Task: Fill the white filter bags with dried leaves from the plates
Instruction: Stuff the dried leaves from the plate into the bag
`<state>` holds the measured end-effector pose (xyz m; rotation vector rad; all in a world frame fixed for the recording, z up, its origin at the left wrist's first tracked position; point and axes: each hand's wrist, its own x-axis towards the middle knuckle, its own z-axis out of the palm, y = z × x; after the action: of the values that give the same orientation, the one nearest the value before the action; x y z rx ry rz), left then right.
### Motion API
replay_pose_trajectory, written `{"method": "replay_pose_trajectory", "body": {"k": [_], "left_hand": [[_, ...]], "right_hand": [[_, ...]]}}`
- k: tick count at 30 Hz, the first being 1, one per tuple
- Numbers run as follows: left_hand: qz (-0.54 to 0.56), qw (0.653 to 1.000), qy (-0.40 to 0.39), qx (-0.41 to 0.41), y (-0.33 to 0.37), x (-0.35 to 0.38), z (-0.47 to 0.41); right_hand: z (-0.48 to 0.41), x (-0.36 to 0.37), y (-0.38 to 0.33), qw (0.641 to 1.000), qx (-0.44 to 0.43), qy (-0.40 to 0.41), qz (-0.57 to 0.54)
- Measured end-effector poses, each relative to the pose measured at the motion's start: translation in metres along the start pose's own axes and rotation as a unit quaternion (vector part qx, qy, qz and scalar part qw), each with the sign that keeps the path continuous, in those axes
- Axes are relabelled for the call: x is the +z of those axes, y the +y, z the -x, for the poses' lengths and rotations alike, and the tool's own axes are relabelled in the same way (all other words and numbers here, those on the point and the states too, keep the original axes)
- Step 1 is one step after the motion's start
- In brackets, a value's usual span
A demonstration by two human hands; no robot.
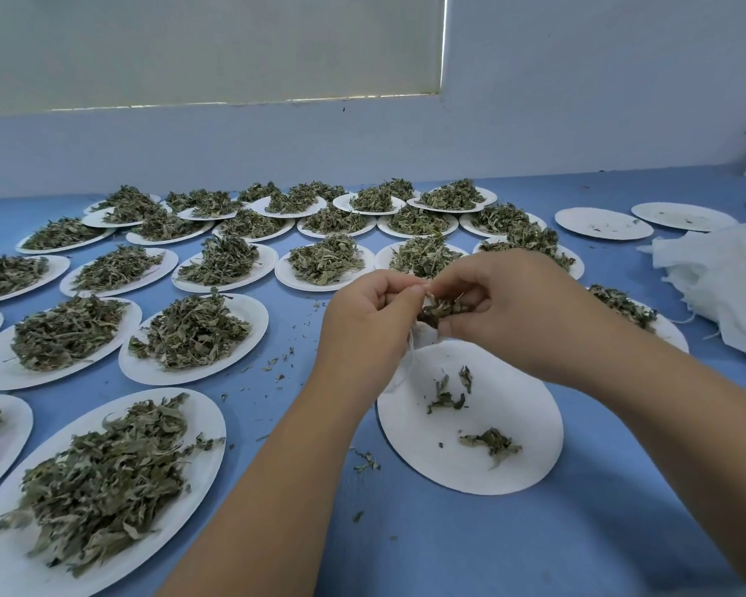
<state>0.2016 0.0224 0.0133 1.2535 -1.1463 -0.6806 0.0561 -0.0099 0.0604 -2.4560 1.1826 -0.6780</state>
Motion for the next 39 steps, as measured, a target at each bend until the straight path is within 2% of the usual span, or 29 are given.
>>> {"method": "replay_pose_trajectory", "body": {"k": [10,19,28,35,39], "left_hand": [[0.003,1.0,-0.016,0.007,-0.001,-0.001,-0.001],[0.044,0.999,-0.012,-0.01,0.0,-0.001,-0.001],[0.08,0.997,-0.002,-0.011,0.001,-0.004,-0.002],[0.092,0.996,-0.007,-0.014,0.002,-0.003,-0.001],[0.072,0.997,-0.004,-0.013,0.002,-0.003,-0.001]], "right_hand": [[-0.005,-0.015,-0.007,0.999,0.005,-0.019,-0.039],[-0.005,0.007,-0.012,0.997,-0.01,0.065,0.032],[0.001,-0.001,-0.017,0.994,-0.069,0.015,0.088],[-0.005,0.004,-0.022,0.993,-0.045,0.005,0.111],[-0.005,0.007,-0.016,0.994,-0.067,0.009,0.086]]}}
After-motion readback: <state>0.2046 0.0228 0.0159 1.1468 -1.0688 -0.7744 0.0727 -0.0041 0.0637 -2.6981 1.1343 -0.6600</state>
